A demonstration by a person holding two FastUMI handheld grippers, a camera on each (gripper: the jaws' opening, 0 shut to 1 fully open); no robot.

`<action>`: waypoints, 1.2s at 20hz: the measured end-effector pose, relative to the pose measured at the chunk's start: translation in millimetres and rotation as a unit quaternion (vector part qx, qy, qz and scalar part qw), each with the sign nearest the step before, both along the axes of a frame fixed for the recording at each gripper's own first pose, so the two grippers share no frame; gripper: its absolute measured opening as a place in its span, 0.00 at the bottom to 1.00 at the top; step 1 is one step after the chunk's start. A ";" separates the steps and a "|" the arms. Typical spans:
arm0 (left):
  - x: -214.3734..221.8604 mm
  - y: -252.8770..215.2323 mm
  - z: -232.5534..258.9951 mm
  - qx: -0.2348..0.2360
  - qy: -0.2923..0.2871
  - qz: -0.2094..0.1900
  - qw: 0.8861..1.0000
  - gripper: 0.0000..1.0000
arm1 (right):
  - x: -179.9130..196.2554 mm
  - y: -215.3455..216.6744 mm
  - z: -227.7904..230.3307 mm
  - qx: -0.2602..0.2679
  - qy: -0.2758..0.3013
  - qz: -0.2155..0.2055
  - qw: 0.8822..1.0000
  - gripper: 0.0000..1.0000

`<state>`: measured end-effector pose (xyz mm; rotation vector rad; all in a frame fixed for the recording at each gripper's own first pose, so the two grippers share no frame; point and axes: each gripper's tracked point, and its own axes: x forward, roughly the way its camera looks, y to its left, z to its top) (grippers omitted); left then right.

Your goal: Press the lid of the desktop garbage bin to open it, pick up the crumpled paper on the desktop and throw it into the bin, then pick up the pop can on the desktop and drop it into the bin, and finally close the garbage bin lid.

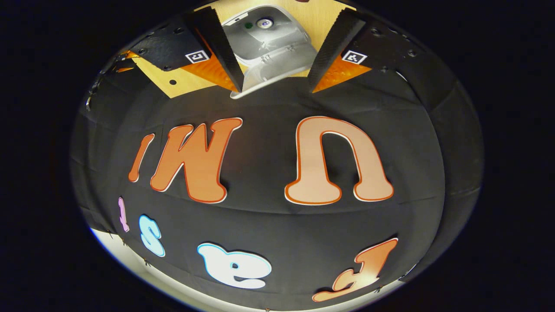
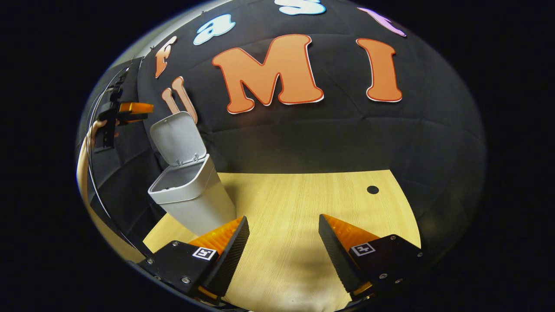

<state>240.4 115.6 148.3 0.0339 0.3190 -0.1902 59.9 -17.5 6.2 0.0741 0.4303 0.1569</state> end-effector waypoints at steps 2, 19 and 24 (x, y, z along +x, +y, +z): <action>13.3 0.2 10.0 0.002 0.008 -0.006 1.000 0.95 | -0.6 -0.1 -2.1 0.002 0.003 -0.001 1.000 0.97; 51.5 2.4 -71.1 0.029 0.117 -0.021 0.993 0.95 | 1.0 -3.9 -16.9 0.026 0.025 -0.016 0.999 0.97; 28.8 -9.5 -82.0 0.020 0.114 -0.023 0.993 0.95 | -1.7 1.5 -15.5 0.029 0.026 -0.005 0.999 0.97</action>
